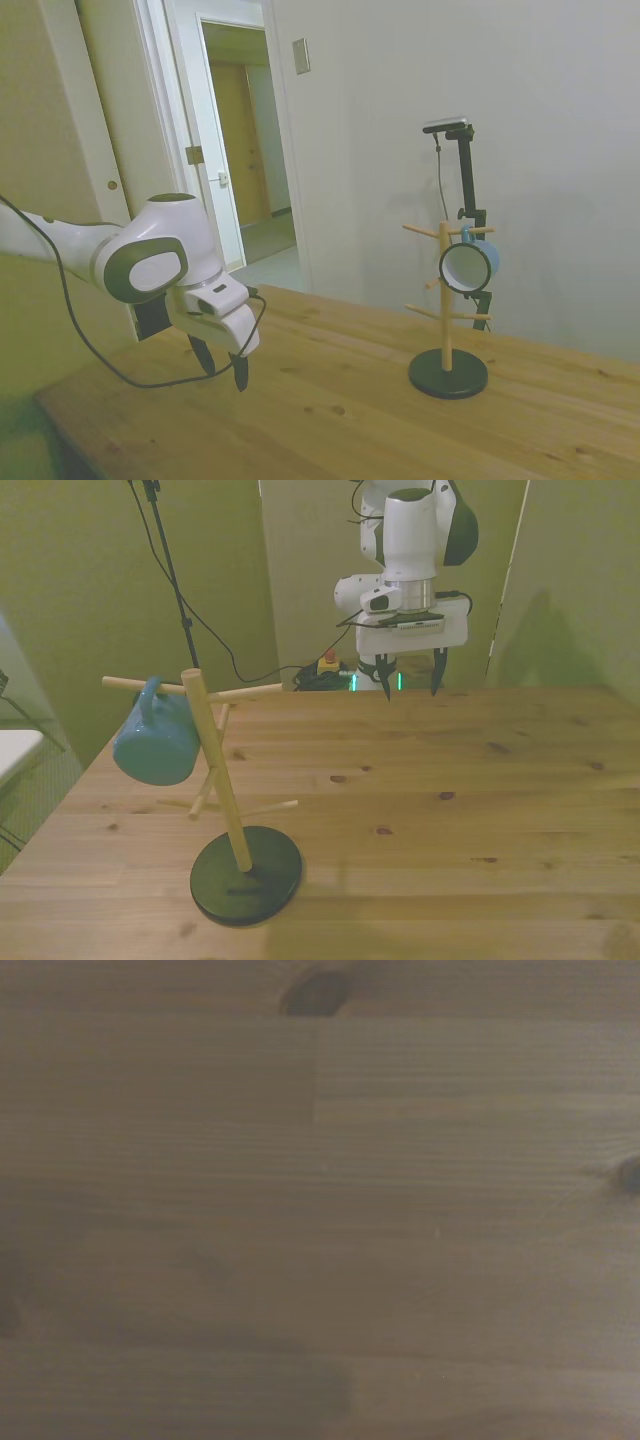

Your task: Unload the mug

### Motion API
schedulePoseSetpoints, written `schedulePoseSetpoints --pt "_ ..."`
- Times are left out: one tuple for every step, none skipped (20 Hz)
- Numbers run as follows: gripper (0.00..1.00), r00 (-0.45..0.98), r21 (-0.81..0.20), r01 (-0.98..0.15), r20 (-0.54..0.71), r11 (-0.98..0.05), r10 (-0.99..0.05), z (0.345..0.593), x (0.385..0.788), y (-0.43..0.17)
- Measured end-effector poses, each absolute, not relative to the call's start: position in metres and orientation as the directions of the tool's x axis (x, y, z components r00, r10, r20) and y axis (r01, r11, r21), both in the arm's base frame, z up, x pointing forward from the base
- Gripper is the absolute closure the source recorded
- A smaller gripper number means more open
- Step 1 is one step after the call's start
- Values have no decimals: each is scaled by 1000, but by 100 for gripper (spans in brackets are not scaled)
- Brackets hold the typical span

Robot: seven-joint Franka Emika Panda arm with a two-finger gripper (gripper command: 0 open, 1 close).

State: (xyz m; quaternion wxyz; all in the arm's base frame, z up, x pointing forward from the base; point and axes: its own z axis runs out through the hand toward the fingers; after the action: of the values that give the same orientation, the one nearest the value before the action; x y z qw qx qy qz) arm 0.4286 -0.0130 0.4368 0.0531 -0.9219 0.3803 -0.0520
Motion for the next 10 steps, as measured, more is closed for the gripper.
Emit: schedulePoseSetpoints --pt "0 708 -141 -693 56 -707 -704 438 434 -17" --pt "0 710 -143 -690 55 -709 -702 439 439 -22" --pt "0 710 -147 -689 55 -709 -702 440 443 -26" --pt "0 708 -154 -691 58 -707 -704 442 446 -32" --pt "0 701 -169 -693 71 -701 -710 445 449 -39" --pt "0 690 -188 -697 87 -692 -718 450 451 -47" --pt "0 679 -204 -701 100 -683 -727 454 452 -55" --pt "0 666 -222 -706 116 -673 -737 457 453 -64" --pt "0 650 -243 -710 136 -661 -748 460 454 -73" --pt "0 636 -265 -710 156 -652 -756 463 455 -81"
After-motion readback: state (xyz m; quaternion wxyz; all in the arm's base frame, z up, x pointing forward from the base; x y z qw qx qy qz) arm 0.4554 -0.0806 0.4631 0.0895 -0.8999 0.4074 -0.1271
